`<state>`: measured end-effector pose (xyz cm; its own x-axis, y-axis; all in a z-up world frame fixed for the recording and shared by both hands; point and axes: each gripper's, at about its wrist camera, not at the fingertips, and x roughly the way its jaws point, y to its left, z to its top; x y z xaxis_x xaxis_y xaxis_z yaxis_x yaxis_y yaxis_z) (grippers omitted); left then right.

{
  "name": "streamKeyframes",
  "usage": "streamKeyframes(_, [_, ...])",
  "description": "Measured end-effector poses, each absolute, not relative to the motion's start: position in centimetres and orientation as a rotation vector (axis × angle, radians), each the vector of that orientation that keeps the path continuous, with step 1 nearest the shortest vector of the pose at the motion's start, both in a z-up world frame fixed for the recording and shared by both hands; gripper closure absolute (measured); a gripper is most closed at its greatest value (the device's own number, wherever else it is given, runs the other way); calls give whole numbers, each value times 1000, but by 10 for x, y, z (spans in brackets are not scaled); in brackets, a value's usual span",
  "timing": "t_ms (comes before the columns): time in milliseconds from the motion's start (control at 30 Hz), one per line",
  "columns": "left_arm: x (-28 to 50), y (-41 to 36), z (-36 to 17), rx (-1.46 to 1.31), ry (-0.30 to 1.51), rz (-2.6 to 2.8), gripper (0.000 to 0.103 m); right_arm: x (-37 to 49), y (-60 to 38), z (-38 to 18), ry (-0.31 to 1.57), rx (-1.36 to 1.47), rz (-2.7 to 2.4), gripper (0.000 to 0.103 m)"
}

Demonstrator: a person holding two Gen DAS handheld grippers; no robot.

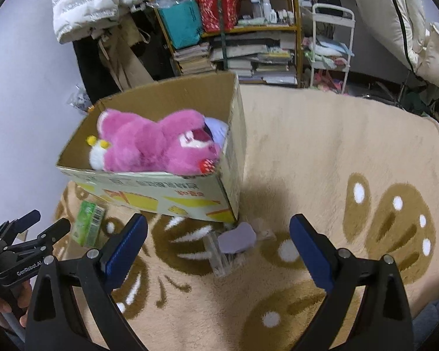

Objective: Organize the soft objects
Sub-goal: 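Move the left tool to the green tissue pack while the right tool approaches the clear plastic bag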

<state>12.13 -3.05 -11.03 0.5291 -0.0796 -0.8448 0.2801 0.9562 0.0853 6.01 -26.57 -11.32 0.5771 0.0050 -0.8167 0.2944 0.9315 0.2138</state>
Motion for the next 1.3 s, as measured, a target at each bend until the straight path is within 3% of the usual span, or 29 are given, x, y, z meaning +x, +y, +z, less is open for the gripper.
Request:
streamKeyframes(400, [147,-35,-157,253,1103,-187,13,82,-270,-154,1082,347,-195,1])
streamKeyframes(1067, [157,-28,-183,223,1182,-168,13,94,-260,-198,1196,285,-172,2])
streamKeyframes(1300, [163,-23,-190,154,1210,-218,30,99,-257,-208,1233,223,-178,5])
